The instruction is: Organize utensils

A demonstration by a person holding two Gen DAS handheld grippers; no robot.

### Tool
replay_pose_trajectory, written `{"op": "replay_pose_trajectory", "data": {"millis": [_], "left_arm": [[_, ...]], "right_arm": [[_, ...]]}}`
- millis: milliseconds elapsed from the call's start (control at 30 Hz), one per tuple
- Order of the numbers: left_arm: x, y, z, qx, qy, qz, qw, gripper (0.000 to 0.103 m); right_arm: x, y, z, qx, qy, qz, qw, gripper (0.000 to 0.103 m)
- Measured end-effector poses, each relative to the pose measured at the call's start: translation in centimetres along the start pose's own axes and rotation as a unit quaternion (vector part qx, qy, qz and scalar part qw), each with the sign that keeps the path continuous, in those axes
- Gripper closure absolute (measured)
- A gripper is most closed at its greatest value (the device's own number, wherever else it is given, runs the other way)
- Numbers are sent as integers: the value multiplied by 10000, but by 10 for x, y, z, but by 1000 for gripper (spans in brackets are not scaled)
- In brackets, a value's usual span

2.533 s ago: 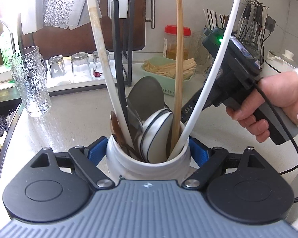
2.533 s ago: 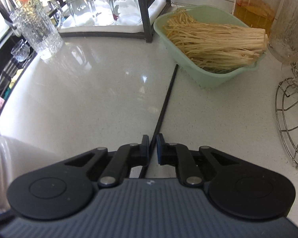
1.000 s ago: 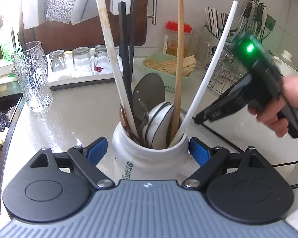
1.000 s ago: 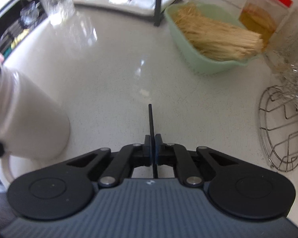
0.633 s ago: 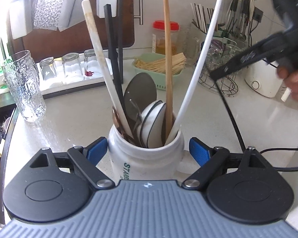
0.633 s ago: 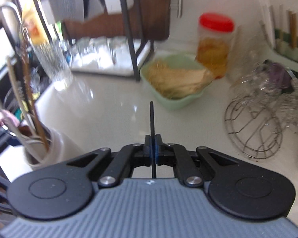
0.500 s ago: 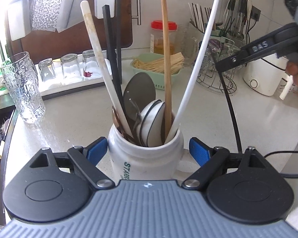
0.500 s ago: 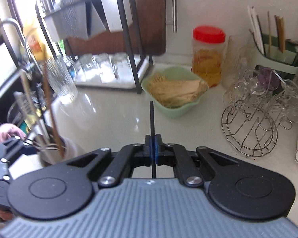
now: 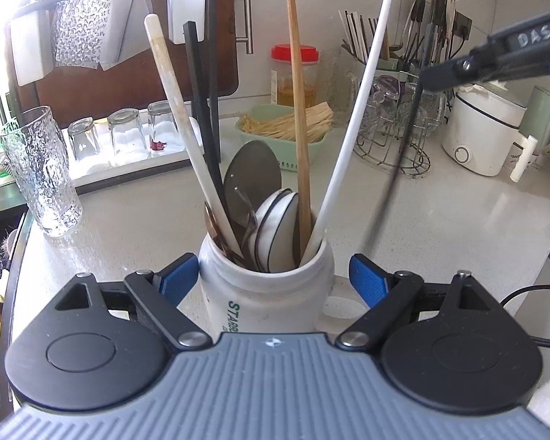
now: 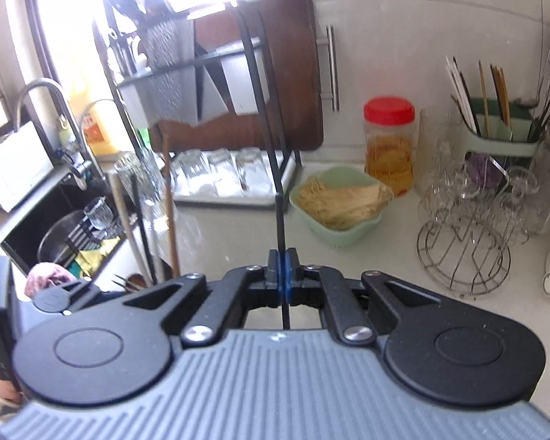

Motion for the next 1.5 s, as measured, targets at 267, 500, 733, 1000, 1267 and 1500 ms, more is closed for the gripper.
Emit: {"op": "replay_pose_trajectory", "data": {"millis": [267,500,733,1000,1267,1500], "left_arm": [[-1,0,1,-10,37,11,10000,11],[0,0,0,-10,41,14,10000,11],[-4,0,-4,-90,-197,41,9998,11],[-6,5,-2,-555,-490,-64,9972,11],[-7,3,0,-961,-915,-140,9911,11],[-5,4,6,-1311,-1267,-219,9830,11]], "right_arm": [[-19,-8,-6,-36,-140,278,9995,100],[-6,8,-4,-96,-156,-14,9998,100],[27,49,4,-289,-328,-505,9978,97],[35,114,12,-937,-1116,-1158,9825,96],[32,175,9,-1610,-1786,-1521,9587,96],[38,205,-5,-2139,-2196,-1700,9365,61]]}}
Point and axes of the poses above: each gripper's, at about its wrist camera, not at the fingertips, and y roughly the way its jaws point, z to its right, x to its underside, the point moved 7 cm from there along y, roughly the way its jaws point, and after that the axes turned 5 degrees about -y, right-handed, at the moved point
